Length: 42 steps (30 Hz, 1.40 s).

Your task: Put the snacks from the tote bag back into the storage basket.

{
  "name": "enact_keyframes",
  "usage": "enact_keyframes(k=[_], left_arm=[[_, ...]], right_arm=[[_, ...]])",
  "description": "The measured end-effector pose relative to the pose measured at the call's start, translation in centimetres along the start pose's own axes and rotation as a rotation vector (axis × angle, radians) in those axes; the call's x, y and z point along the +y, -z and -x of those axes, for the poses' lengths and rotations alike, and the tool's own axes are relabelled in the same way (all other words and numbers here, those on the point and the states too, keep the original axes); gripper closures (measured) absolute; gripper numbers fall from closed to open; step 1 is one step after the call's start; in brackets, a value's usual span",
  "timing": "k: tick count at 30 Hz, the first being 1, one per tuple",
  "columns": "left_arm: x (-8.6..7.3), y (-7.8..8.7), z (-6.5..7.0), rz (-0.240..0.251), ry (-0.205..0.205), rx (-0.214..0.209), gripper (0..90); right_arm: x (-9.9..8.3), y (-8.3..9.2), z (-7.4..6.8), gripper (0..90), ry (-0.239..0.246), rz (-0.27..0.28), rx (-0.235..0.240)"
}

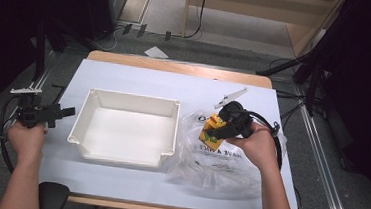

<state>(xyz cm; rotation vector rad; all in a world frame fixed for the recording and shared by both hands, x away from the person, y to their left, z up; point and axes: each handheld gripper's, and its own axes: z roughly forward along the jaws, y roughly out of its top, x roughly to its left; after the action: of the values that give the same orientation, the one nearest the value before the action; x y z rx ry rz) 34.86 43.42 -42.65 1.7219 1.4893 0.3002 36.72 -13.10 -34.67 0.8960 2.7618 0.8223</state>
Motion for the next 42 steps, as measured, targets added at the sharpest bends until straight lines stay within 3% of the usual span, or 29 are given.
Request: enact_keyframes(k=[14, 42], left_arm=[[-0.1, 0.1, 0.0, 0.0, 0.002, -0.003, 22.4], [-0.1, 0.1, 0.0, 0.005, 0.007, -0.008, 22.3]], right_arm=[[1.7, -0.1, -1.1, 53.4, 0.072, 0.029, 0.032], [5.3, 0.3, -2.9, 53.5, 0.163, 0.077, 0.068]])
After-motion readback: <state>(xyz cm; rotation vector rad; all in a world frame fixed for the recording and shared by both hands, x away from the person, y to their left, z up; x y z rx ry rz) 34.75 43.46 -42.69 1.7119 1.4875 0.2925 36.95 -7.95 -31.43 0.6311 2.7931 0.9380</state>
